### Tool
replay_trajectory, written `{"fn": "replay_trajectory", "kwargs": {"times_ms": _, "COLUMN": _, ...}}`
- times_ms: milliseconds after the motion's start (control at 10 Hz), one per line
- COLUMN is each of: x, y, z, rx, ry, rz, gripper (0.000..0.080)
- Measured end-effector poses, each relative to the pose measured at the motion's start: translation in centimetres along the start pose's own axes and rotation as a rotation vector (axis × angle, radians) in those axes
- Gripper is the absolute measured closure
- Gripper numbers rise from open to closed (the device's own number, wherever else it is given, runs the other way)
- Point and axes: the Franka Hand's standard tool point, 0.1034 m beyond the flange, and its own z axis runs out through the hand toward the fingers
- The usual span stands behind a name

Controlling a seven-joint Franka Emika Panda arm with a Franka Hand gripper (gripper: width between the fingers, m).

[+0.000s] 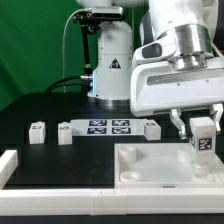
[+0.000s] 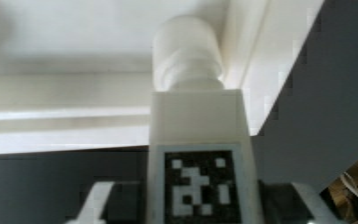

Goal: Assemble one leg

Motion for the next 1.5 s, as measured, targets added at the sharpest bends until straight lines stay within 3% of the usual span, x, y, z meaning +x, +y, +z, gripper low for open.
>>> {"fn": "replay_trajectory", "kwargs": {"times_ms": 500, "x": 0.5, "y": 0.1, "z": 0.6, "rx": -0.001, "ry": 0.022, "rz": -0.002, "gripper": 0.0509}}
{"fn": "replay_trajectory", "kwargs": {"times_ms": 700, "x": -0.5, "y": 0.3, "z": 1.3, "rx": -0.004, "ry": 0.001, "rz": -0.002, "gripper": 0.0509}}
{"fn": "replay_trajectory", "kwargs": {"times_ms": 1300, "x": -0.7, "y": 0.3, "z": 1.5, "rx": -0.003, "ry": -0.016, "rz": -0.001, "gripper": 0.0509}}
{"fn": "replay_trajectory", "kwargs": {"times_ms": 1400, "x": -0.8, "y": 0.3, "z": 1.5, "rx": -0.003, "ry": -0.017, "rz": -0.001, "gripper": 0.0328}}
{"fn": "replay_trajectory", "kwargs": {"times_ms": 1500, "x": -0.8, "y": 0.3, "z": 1.5, "rx": -0.003, "ry": -0.018, "rz": -0.001, "gripper": 0.0213}}
